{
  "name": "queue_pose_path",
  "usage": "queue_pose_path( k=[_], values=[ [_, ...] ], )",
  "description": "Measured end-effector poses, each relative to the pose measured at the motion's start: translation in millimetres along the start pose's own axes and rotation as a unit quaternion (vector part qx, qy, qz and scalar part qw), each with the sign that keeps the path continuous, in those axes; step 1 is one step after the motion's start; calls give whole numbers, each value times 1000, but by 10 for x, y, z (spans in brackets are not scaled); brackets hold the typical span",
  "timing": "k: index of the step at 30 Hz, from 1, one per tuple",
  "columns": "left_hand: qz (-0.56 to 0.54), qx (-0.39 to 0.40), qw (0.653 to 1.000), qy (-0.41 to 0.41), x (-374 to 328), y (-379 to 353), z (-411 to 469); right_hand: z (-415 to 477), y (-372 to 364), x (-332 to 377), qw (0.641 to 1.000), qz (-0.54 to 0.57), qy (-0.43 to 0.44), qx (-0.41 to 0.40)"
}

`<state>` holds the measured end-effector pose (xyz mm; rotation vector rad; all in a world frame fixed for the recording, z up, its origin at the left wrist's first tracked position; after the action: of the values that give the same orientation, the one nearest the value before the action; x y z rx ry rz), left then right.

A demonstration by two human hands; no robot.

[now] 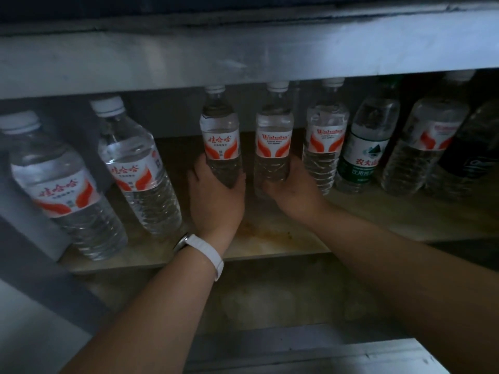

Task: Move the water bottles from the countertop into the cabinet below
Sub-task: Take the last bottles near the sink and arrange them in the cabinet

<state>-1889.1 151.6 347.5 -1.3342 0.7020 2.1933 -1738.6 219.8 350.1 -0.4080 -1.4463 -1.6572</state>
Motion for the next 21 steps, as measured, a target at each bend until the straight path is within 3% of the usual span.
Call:
queue_pose_path(
  k=[4, 8, 12, 16, 21],
  values=[
    [-17, 44, 999, 4, 1, 134, -138, -161, 30, 23, 1000, 22, -16, -4],
    [55, 66, 996, -16, -11, 423, -390, -318, 38, 40, 998, 49, -46, -7],
    [47, -1, 997, -57, 54, 888, -597, -458, -31, 159, 999, 32, -33, 15],
    [18, -126, 988, -84, 99, 1383, -622, -516, -298, 424, 996, 9, -7, 89],
    [35, -220, 975, 0, 180, 1756, -483, -536, -672, 882, 987, 3, 37, 153]
  ],
)
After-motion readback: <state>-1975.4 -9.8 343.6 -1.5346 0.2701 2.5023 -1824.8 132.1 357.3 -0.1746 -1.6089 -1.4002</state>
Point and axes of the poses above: each hand's wrist, its own z-axis towards the middle knuckle, its own y-axis out of the back of the hand, x = y × z, the point moved 5 cm from there along z, towards the middle knuckle, and after that the axes turned 14 degrees about -z, right-handed, at the moved point
